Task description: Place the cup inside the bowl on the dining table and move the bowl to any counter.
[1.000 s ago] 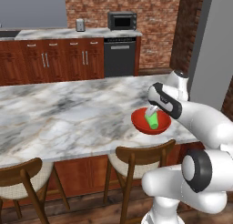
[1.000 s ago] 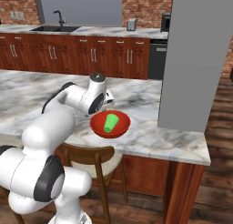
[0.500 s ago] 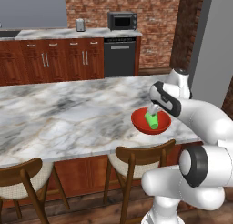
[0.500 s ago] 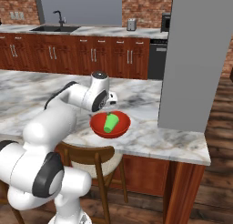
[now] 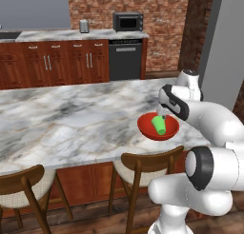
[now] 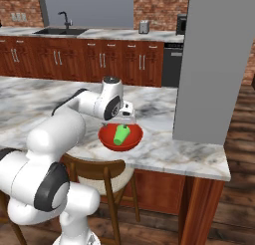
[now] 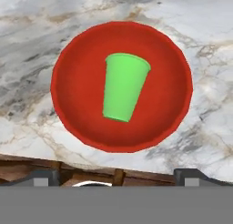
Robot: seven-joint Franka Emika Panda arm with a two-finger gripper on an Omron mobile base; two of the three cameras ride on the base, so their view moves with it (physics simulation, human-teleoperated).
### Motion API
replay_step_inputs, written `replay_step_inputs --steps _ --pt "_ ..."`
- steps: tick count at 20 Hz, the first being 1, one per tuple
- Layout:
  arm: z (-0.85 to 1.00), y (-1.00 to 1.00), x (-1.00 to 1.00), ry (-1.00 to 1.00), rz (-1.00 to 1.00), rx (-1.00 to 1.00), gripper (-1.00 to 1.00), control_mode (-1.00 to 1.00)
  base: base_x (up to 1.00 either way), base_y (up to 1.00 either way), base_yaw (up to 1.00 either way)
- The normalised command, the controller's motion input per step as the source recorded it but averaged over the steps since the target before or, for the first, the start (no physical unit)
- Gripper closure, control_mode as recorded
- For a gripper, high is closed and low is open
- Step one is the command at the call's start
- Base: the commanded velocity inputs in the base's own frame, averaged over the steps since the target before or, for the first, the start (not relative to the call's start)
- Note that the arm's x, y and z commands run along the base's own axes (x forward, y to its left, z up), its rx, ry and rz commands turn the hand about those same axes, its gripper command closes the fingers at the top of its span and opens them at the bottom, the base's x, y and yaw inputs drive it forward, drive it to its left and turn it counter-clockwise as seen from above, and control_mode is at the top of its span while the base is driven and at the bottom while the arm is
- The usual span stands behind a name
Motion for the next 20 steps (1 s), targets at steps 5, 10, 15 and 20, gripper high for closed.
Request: replay_step_inputs --steps 5,10,15,20 --pt "0.0 -0.32 0.0 0.0 -0.25 0.05 -1.0 -1.0 0.0 0.0 0.0" --pt "-0.05 -0.37 0.0 0.0 -0.2 0.03 -1.0 -1.0 0.0 0.0 0.0" --pt "-0.05 -0.3 0.0 0.0 -0.17 0.09 -1.0 -1.0 0.0 0.0 0.0" --pt "-0.02 -0.3 0.0 0.0 -0.11 0.14 -1.0 -1.0 0.0 0.0 0.0"
